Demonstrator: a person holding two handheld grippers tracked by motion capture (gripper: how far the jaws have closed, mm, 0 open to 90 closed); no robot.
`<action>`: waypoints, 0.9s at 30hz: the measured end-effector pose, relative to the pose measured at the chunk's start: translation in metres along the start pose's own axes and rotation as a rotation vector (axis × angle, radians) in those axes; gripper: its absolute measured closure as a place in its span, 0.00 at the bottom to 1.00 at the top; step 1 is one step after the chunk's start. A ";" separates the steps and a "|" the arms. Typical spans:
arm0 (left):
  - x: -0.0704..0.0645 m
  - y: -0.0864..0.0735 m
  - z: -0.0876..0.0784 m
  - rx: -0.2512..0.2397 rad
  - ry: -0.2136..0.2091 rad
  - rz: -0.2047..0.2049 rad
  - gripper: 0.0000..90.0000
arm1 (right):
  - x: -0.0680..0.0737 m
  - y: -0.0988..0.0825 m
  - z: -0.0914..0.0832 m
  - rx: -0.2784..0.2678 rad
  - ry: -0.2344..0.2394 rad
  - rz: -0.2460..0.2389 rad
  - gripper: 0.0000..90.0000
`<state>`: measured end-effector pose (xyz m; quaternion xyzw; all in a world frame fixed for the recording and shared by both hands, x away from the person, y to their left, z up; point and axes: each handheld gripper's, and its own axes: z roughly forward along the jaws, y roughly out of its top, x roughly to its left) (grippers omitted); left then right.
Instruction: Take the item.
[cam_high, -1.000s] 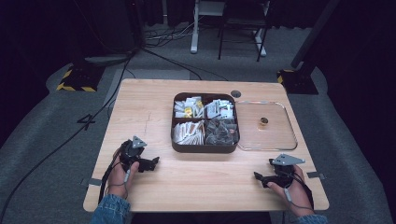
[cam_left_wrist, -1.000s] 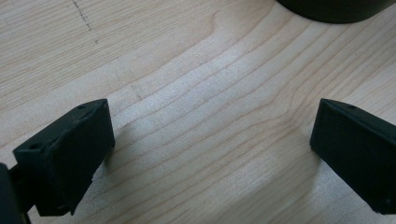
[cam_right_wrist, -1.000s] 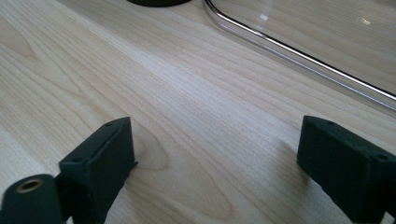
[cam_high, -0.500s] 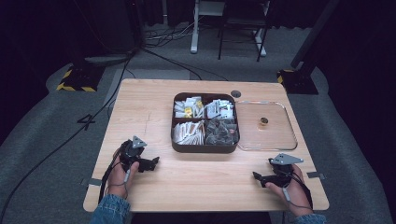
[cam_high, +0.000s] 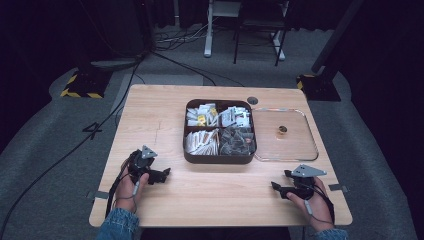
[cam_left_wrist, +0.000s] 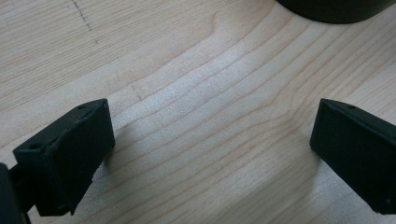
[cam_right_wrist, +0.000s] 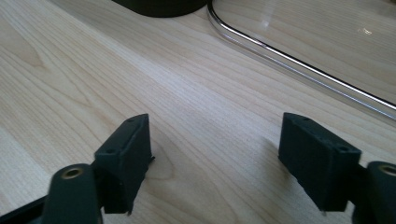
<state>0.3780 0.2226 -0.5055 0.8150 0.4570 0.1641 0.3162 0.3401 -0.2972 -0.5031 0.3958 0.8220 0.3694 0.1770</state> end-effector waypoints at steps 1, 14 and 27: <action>0.000 0.000 0.000 0.000 0.000 0.000 0.00 | 0.001 0.001 -0.001 0.010 0.004 0.008 0.32; 0.000 0.000 0.000 0.000 0.000 0.000 0.00 | 0.004 0.039 -0.015 -0.035 0.098 0.064 0.37; -0.002 -0.003 -0.002 0.000 0.002 -0.003 0.00 | -0.008 0.108 -0.030 -0.149 0.143 0.073 0.43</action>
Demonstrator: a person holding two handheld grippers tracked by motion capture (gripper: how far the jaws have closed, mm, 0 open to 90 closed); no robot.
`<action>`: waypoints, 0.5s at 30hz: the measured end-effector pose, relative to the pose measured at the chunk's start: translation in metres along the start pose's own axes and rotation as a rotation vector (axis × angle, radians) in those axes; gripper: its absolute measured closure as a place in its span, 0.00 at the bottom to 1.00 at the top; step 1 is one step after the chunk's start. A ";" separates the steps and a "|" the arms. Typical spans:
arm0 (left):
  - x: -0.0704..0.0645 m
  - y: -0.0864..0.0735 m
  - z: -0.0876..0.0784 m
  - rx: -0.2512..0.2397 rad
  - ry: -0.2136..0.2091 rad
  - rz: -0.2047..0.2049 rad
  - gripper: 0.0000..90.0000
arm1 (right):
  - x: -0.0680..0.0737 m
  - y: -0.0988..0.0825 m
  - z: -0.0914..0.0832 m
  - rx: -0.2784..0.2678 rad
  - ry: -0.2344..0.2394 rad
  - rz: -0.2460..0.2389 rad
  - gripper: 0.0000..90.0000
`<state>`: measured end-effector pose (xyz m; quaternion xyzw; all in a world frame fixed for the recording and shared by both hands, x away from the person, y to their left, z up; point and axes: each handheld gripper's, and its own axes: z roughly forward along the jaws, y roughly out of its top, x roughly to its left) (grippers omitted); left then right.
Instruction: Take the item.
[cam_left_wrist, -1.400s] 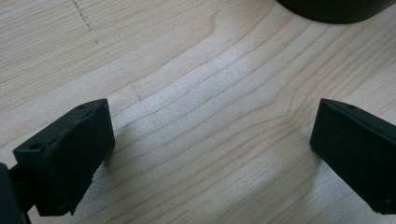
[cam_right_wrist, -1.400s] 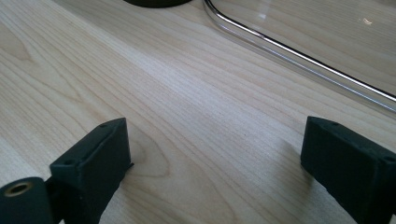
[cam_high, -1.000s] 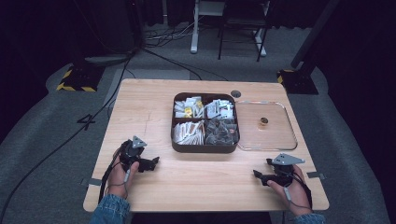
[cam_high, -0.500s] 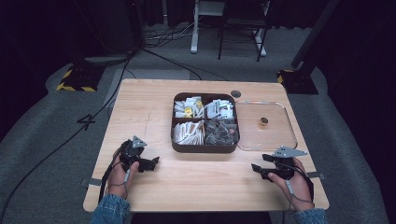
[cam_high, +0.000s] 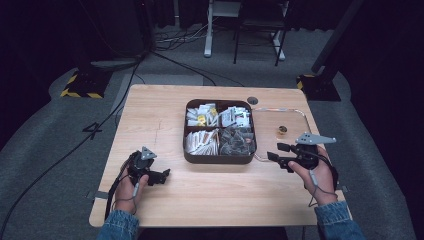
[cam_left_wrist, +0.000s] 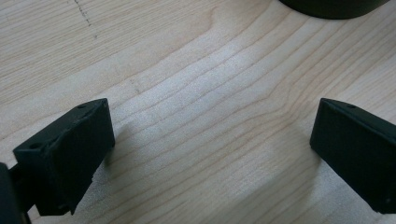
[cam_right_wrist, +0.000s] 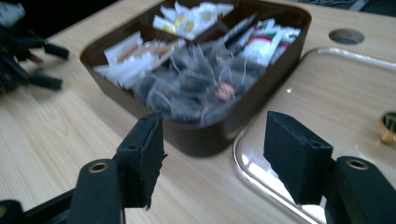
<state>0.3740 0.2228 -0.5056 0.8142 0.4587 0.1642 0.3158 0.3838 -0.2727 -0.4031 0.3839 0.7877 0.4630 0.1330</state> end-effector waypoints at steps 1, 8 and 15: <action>0.000 0.000 0.000 0.000 0.001 0.001 0.00 | 0.000 0.004 0.001 -0.004 -0.002 -0.003 0.43; 0.001 0.001 0.001 0.001 -0.006 0.002 0.00 | 0.000 0.029 0.017 0.003 -0.010 -0.030 0.44; 0.002 0.002 0.002 0.000 -0.007 0.006 0.00 | -0.003 0.047 0.034 0.000 -0.045 -0.061 0.44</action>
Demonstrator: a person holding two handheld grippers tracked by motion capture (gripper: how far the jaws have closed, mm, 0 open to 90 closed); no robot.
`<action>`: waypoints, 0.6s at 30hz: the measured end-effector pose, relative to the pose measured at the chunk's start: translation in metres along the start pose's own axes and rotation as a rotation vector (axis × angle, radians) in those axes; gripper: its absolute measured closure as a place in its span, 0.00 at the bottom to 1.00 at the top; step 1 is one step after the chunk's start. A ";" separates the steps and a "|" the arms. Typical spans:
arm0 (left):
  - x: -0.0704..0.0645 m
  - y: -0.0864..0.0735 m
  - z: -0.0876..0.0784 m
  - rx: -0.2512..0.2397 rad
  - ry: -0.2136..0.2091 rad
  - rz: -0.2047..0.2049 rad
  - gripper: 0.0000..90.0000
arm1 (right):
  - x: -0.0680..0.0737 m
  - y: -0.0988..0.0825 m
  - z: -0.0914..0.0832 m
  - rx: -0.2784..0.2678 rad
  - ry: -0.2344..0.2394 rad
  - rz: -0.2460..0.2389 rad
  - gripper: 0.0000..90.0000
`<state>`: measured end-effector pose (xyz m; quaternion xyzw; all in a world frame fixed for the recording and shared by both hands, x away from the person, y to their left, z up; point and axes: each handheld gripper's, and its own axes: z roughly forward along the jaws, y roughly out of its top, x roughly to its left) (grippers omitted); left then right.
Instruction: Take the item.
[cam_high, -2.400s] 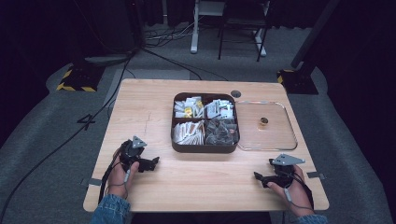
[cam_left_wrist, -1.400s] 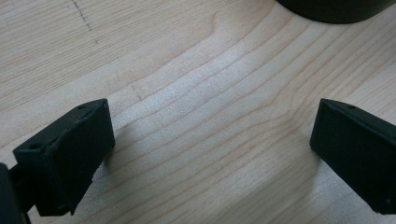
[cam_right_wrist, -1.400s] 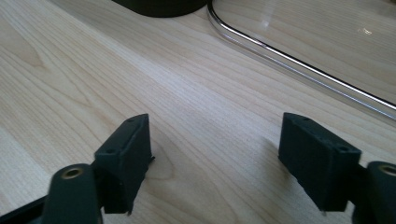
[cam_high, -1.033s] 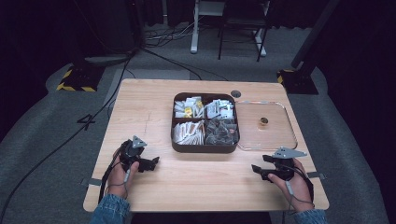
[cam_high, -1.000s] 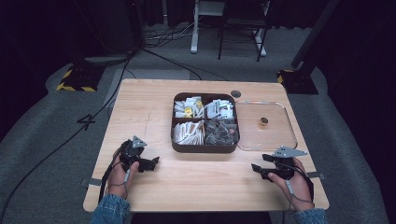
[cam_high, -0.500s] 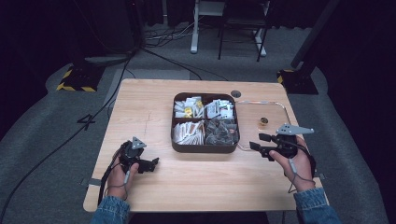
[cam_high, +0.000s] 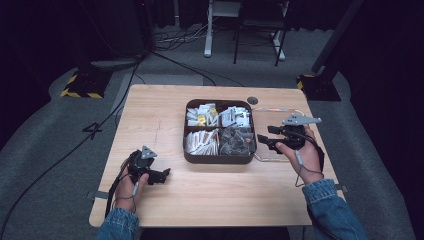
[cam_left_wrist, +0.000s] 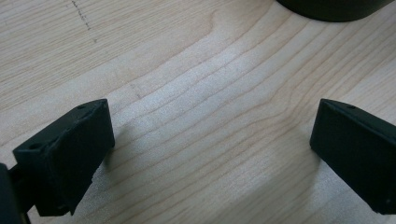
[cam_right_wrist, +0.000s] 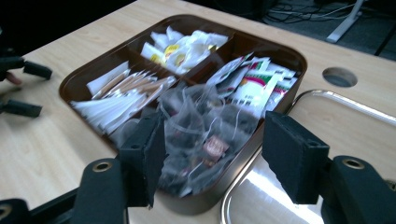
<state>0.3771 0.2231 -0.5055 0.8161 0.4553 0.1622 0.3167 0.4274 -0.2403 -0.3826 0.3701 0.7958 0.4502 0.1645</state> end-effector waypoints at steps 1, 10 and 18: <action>0.000 0.000 0.000 0.003 -0.003 0.000 0.00 | -0.001 0.002 0.002 -0.003 -0.005 0.002 0.44; 0.000 0.000 0.000 0.001 -0.002 0.000 0.00 | -0.010 0.016 0.020 0.037 -0.018 0.002 0.44; 0.000 0.000 0.000 0.000 0.001 0.001 0.00 | -0.015 0.029 0.041 0.050 -0.004 -0.002 0.44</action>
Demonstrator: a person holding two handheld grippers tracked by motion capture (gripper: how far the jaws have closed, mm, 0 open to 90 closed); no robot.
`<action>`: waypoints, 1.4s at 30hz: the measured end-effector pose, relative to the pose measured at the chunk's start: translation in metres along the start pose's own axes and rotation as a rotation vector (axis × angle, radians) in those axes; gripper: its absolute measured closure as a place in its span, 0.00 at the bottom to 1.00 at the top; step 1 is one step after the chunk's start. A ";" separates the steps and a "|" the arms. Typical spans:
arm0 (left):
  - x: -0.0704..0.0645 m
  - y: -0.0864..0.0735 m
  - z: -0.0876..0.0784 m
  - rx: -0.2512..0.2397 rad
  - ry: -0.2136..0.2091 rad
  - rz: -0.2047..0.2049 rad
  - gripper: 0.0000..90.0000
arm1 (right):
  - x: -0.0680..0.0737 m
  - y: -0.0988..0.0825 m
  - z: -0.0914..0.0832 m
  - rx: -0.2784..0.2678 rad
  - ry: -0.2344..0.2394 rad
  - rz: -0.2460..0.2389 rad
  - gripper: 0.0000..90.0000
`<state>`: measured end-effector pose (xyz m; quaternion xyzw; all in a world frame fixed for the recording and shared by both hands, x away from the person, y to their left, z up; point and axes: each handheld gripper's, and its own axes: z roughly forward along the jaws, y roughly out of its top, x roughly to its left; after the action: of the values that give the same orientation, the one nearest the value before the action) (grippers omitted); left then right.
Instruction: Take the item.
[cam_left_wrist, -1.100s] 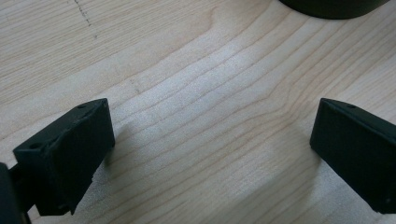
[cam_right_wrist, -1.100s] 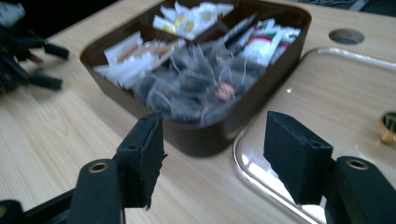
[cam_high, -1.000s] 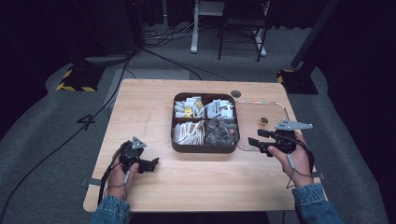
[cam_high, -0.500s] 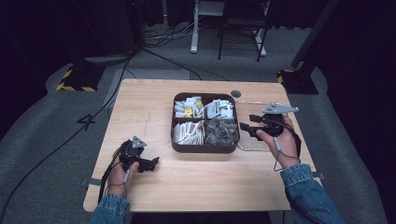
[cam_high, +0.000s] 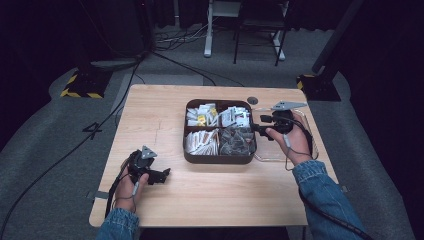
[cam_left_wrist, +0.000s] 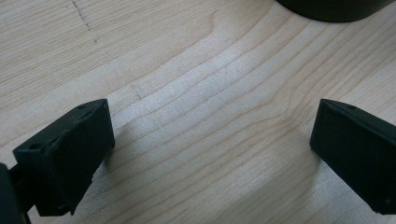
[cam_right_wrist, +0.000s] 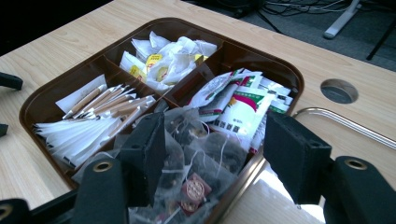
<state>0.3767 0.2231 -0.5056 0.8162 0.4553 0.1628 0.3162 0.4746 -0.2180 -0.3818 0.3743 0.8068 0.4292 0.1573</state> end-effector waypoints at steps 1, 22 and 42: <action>0.000 0.000 0.000 0.000 0.000 0.000 0.00 | -0.001 0.001 0.003 0.002 0.003 0.000 0.44; -0.005 -0.007 -0.006 0.001 0.004 -0.008 0.00 | -0.011 0.031 0.067 0.062 -0.048 0.025 0.56; -0.003 -0.006 -0.006 0.001 0.002 0.000 0.00 | -0.012 0.019 0.112 0.121 -0.030 0.124 0.65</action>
<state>0.3680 0.2246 -0.5054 0.8161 0.4558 0.1635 0.3155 0.5562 -0.1554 -0.4324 0.4388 0.8041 0.3829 0.1193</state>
